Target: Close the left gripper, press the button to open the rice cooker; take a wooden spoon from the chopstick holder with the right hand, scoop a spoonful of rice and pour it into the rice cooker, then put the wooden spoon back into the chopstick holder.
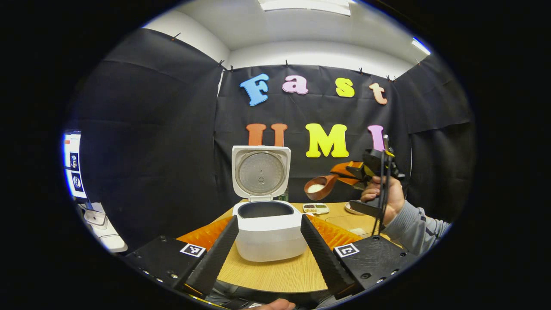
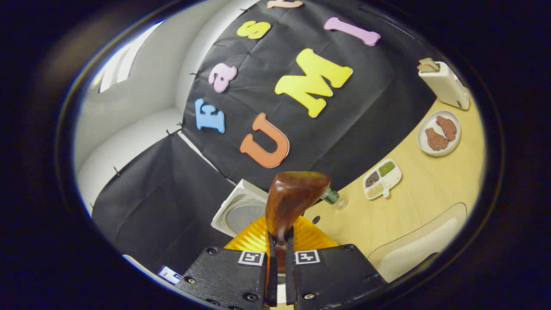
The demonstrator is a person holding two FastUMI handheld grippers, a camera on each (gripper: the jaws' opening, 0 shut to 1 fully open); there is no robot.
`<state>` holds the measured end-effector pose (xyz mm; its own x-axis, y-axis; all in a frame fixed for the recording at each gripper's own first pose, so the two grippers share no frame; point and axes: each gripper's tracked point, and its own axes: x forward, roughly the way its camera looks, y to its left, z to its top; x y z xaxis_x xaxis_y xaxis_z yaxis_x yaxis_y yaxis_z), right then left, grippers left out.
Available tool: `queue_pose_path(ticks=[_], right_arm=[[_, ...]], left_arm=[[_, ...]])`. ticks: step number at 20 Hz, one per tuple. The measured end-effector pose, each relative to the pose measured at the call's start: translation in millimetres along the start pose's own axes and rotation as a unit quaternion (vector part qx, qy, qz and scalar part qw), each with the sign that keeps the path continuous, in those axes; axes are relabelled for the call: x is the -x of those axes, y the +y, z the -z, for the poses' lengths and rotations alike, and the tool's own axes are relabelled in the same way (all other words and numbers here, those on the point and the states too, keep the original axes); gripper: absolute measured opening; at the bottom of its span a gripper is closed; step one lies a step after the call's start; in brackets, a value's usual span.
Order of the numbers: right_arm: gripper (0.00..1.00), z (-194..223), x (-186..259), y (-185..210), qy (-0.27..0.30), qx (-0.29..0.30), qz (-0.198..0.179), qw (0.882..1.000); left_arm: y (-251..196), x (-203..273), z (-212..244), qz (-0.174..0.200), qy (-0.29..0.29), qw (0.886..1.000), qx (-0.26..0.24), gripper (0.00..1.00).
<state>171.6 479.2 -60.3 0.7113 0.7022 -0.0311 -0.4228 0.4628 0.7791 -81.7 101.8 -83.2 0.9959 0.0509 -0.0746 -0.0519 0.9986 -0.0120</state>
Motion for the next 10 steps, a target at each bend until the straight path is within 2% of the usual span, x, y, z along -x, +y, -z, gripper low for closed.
queue_pose_path(ticks=[3, 5, 7, 10], right_arm=[[0.12, 29, -36, 24, 0.029, 0.076, 0.001, 0.997], [0.12, 48, -57, 32, 0.044, 0.142, 0.009, 0.989], [0.13, 66, -74, 36, 0.055, 0.211, 0.015, 0.976], [0.13, 86, -90, 36, 0.062, 0.312, 0.023, 0.948]], left_arm=[[4, 3, 1, -0.002, 0.001, 1.0, 0.001, 0.93], [8, 3, 3, -0.006, 0.002, 1.0, 0.001, 0.93], [12, 3, 5, -0.008, 0.002, 1.0, 0.005, 0.93], [15, 4, 9, -0.009, 0.006, 1.0, 0.013, 0.93]])
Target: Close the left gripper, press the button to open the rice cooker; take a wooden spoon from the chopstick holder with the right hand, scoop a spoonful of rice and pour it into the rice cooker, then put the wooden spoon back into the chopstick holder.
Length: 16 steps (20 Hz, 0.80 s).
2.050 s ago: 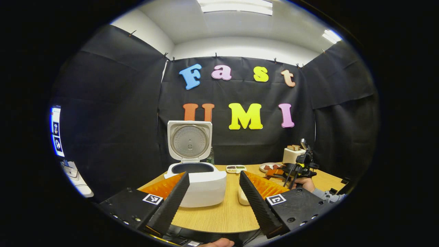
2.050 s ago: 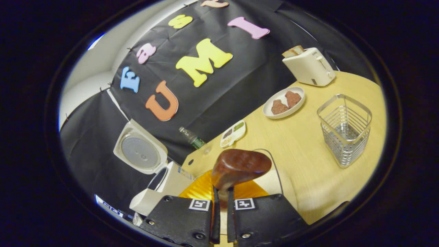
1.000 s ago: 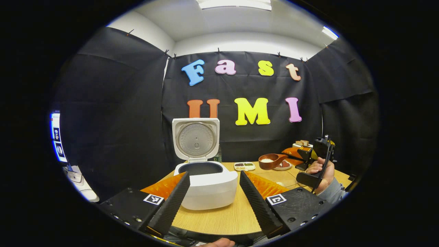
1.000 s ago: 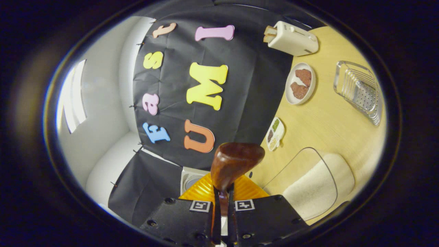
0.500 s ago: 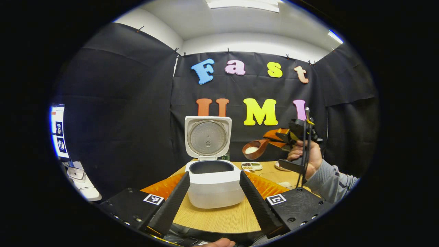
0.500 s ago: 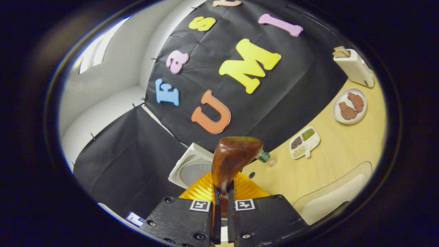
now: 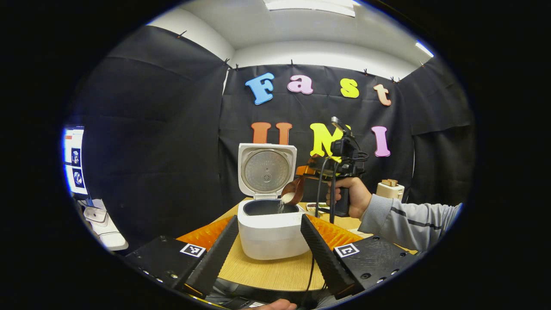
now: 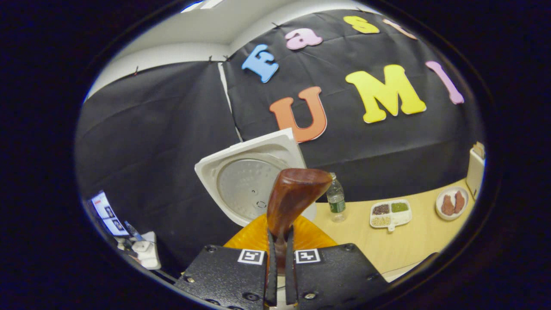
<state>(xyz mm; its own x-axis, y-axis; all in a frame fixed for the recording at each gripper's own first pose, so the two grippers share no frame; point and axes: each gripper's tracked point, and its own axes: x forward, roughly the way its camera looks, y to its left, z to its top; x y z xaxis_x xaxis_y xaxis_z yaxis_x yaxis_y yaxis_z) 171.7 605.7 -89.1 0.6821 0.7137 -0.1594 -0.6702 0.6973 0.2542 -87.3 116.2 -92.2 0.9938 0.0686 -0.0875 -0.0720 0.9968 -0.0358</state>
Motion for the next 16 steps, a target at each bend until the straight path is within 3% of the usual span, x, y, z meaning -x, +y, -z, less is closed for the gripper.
queue_pose_path(ticks=[5, 11, 13, 16], right_arm=[[0.13, 9, -5, 9, -0.002, 0.119, 0.014, 0.993], [0.13, 8, 3, 24, -0.031, 0.279, 0.023, 0.96], [0.13, 6, 14, 26, -0.042, 0.307, 0.032, 0.95], [0.13, 3, 19, 27, -0.045, 0.294, 0.036, 0.954]], left_arm=[[7, -2, 4, -0.005, 0.003, 1.0, 0.0, 0.94], [4, -8, 17, -0.012, 0.027, 1.0, -0.009, 0.94], [-2, -10, 17, -0.01, 0.03, 0.999, -0.008, 0.94], [-12, -8, 11, -0.005, 0.027, 1.0, -0.01, 0.94]])
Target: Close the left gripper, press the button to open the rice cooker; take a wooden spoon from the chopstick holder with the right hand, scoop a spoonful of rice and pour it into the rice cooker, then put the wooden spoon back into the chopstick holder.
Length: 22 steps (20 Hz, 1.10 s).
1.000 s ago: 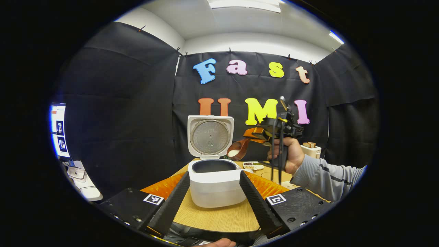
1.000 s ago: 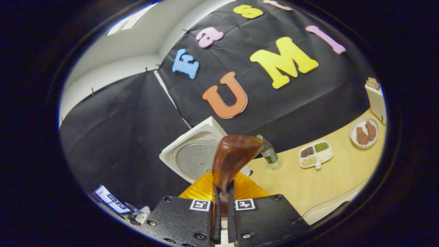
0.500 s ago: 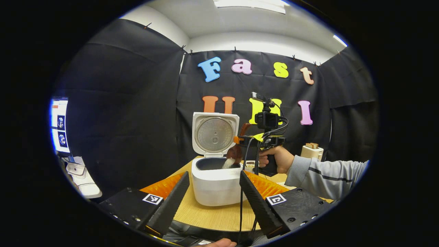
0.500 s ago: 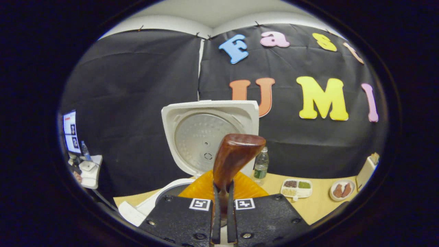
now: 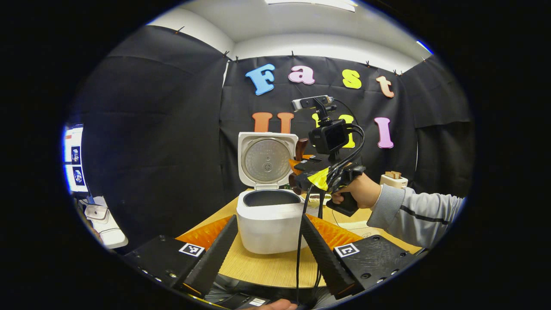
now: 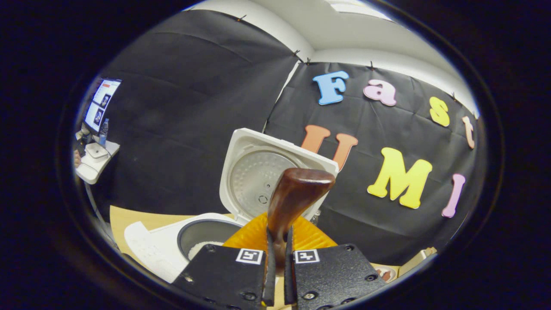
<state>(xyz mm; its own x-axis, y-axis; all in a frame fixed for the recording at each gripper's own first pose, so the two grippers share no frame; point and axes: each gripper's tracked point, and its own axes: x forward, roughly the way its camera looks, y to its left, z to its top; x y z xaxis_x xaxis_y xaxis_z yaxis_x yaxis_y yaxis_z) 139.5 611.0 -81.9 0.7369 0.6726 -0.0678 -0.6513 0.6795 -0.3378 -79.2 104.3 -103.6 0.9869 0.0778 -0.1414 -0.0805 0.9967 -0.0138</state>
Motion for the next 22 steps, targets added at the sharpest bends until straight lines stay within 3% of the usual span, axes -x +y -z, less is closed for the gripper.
queue_pose_path(ticks=[3, 10, 16, 22], right_arm=[[0.14, -11, 19, -20, -0.013, -0.049, 0.017, 0.999], [0.15, -4, 98, -108, -0.024, -0.154, 0.053, 0.986], [0.12, 38, 166, -202, -0.016, -0.204, 0.121, 0.971], [0.16, 108, 232, -298, 0.014, -0.254, 0.206, 0.945]], left_arm=[[-5, -5, -3, 0.003, -0.01, 1.0, 0.001, 0.94], [-41, -25, -14, 0.015, -0.009, 1.0, -0.006, 0.94], [-74, -50, -30, 0.032, -0.02, 0.999, -0.01, 0.94], [-105, -81, -38, 0.048, -0.022, 0.999, -0.006, 0.94]])
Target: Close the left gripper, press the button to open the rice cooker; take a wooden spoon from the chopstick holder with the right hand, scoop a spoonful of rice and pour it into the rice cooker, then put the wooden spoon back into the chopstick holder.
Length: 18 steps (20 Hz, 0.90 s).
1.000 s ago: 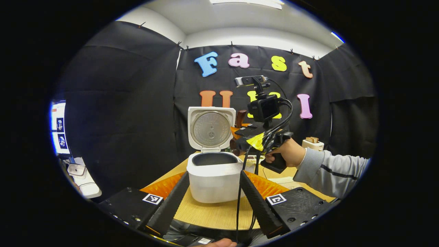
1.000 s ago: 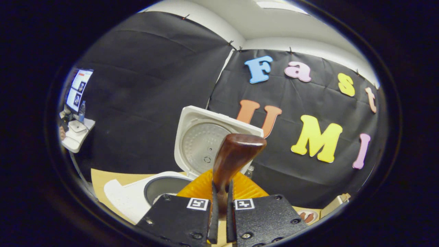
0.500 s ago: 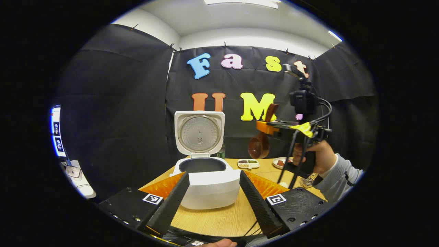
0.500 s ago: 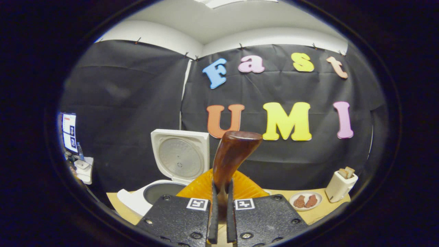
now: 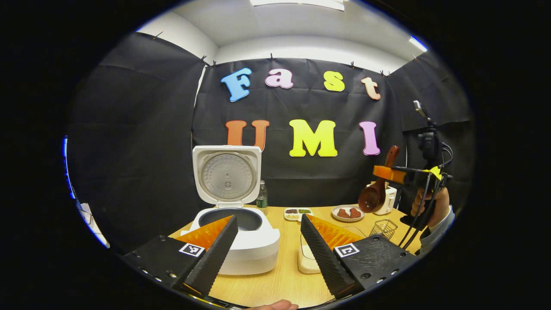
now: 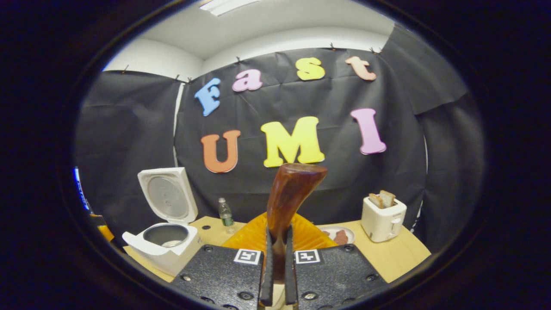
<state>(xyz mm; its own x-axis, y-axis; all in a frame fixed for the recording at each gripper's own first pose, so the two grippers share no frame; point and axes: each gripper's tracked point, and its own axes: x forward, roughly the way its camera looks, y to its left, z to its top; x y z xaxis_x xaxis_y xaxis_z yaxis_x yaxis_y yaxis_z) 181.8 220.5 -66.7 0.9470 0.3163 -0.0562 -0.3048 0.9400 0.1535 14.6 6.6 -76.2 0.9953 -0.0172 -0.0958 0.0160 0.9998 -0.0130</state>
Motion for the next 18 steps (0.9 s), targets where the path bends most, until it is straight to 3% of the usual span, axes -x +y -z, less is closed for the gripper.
queue_pose_path(ticks=[6, 13, 16, 17, 18], right_arm=[[0.17, 27, 5, -87, 0.028, -0.021, 0.047, 0.998], [0.17, 74, 4, -130, 0.061, -0.061, 0.06, 0.994], [0.18, 89, 3, -142, 0.076, -0.08, 0.061, 0.992], [0.14, 93, 3, -146, 0.083, -0.086, 0.062, 0.991], [0.22, 94, 2, -148, 0.081, -0.089, 0.061, 0.991]], left_arm=[[-13, -30, -10, -0.004, -0.003, 1.0, -0.009, 0.94], [8, -74, -25, -0.031, 0.012, 0.999, -0.006, 0.93], [24, -81, -34, -0.055, 0.013, 0.998, -0.034, 0.93], [28, -82, -39, -0.062, 0.01, 0.997, -0.044, 0.93], [31, -83, -45, -0.068, 0.003, 0.996, -0.049, 0.93]])
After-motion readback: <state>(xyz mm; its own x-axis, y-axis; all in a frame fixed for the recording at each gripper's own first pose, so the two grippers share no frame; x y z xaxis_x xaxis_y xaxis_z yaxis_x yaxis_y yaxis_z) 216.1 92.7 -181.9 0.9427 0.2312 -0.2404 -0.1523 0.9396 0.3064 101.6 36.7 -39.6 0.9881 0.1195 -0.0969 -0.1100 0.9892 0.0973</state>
